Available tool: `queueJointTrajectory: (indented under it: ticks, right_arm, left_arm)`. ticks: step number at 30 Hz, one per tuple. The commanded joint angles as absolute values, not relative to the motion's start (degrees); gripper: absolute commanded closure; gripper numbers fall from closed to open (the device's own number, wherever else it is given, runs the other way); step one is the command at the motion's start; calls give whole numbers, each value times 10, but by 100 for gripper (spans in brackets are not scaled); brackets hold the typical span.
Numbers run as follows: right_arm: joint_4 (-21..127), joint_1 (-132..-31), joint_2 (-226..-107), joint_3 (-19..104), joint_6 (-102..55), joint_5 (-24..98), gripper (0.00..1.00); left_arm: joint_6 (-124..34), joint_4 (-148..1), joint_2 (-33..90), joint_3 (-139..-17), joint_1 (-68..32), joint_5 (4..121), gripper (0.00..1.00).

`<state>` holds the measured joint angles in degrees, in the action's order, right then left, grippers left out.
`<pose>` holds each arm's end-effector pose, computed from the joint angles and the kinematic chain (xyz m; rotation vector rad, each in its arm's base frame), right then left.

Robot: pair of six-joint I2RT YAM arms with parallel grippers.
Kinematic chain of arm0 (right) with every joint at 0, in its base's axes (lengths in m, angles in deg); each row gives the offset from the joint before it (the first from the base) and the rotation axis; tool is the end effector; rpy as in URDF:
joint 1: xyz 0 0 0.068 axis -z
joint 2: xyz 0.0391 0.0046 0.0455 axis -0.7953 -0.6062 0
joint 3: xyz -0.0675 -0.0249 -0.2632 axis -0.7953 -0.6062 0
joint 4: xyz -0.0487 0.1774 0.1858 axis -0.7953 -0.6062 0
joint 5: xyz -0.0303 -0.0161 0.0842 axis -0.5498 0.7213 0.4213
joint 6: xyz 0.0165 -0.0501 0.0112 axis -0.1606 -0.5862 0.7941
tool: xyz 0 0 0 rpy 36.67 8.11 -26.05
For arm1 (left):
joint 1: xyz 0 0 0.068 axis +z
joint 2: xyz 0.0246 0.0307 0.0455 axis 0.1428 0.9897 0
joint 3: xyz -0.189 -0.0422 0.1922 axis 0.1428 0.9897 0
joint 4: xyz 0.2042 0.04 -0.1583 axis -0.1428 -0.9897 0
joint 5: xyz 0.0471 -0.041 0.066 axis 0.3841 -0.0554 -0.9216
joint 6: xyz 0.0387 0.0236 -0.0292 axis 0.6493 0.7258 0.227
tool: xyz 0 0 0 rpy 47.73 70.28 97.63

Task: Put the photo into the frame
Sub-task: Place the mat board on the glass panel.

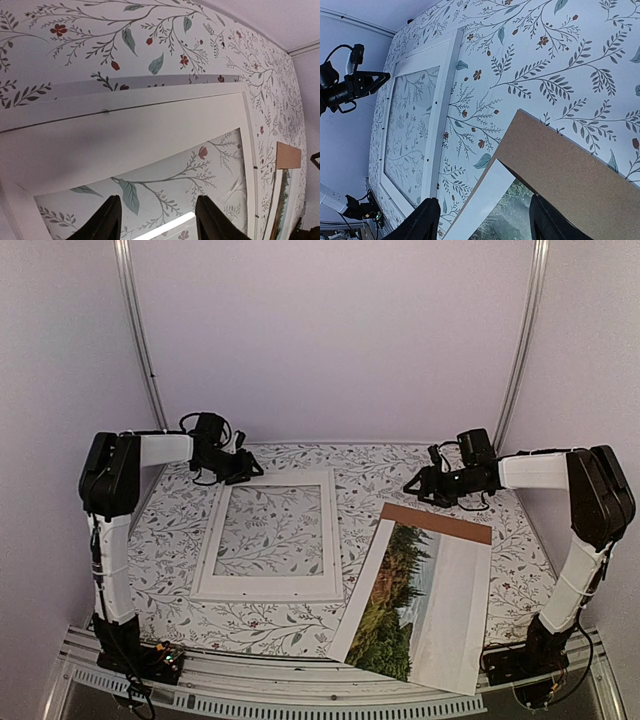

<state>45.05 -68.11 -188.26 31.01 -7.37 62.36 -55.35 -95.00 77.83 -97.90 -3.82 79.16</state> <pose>0.3597 0.1196 0.1896 -0.1243 2.4506 1.0074 0.4602 -0.1134 0.1658 -0.0202 2.5288 -0.7849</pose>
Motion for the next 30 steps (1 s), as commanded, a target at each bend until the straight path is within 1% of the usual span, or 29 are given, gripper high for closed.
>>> queueJointTrajectory:
  ticks: [1, 7, 15, 23, 30]
  right_arm:
    - [445, -684, -1865, 298, -82, 616, 35]
    - [450, -684, -1862, 283, -79, 618, 35]
    - [462, -684, -1866, 270, -70, 629, 36]
    - [464, -684, -1851, 252, -70, 615, 36]
    - [427, -682, -1796, 222, -81, 535, 36]
  left_arm:
    - [-567, -915, 827, -1026, -48, 792, 48]
    - [-579, -903, 869, -1044, -48, 781, 48]
    - [-577, -892, 872, -1026, -48, 775, 48]
    - [-568, -827, 796, -959, -48, 796, 48]
    - [-591, -768, 692, -880, -51, 821, 48]
